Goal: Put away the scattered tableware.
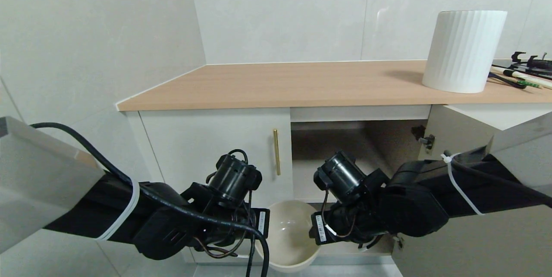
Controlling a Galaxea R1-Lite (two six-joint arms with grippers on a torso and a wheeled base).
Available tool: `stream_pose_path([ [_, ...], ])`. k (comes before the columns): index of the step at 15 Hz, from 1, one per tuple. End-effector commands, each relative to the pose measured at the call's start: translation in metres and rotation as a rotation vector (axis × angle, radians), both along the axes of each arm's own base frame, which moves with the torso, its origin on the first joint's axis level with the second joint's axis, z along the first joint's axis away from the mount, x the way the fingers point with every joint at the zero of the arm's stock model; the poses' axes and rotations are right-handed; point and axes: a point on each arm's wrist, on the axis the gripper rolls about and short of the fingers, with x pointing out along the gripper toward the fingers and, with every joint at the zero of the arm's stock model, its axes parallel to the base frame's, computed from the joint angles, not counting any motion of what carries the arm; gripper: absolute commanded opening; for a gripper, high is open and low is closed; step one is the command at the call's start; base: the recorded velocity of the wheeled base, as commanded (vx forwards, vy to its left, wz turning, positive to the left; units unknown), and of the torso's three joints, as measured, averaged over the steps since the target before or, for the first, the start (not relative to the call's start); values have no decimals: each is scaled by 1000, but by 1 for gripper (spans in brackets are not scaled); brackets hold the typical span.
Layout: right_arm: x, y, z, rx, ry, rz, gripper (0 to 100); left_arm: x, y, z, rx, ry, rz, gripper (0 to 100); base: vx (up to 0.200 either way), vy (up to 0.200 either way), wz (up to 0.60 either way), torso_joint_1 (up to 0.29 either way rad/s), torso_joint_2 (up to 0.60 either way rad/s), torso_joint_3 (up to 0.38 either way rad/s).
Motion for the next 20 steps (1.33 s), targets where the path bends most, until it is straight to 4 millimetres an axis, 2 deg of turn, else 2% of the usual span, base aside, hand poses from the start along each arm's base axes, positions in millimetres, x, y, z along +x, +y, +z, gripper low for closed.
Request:
stream_pose_path([
  [1,1,1,-3,-6,6,1,0,0,0,0,-1,-2,-1,0,0,0,0,0,0,0],
  [7,0,0,-2,-7,3,1,0,0,0,1,-2,-1,0,0,0,0,0,0,0,0],
  [8,0,0,-3,-10,5,0,0,-1,0,0,-1,0,0,100,0,0,0,0,0,0],
  [13,5,-2,-6,-59,-47,-57,0,-2,1,7,-19,-14,-3,100,0,0,0,0,0,0],
  [15,16,-10,-7,-78,-97,-126,0,-2,1,10,-26,-20,-3,100,0,0,0,0,0,0],
  [17,35,-26,-8,-72,-168,-238,0,-3,2,14,-44,-26,6,100,0,0,0,0,0,0],
  [19,60,-42,-18,-60,-216,-378,0,-3,2,14,-43,-27,7,100,0,0,0,0,0,0],
  [20,63,-44,-20,-57,-218,-389,0,-3,2,14,-43,-27,7,100,0,0,0,0,0,0],
])
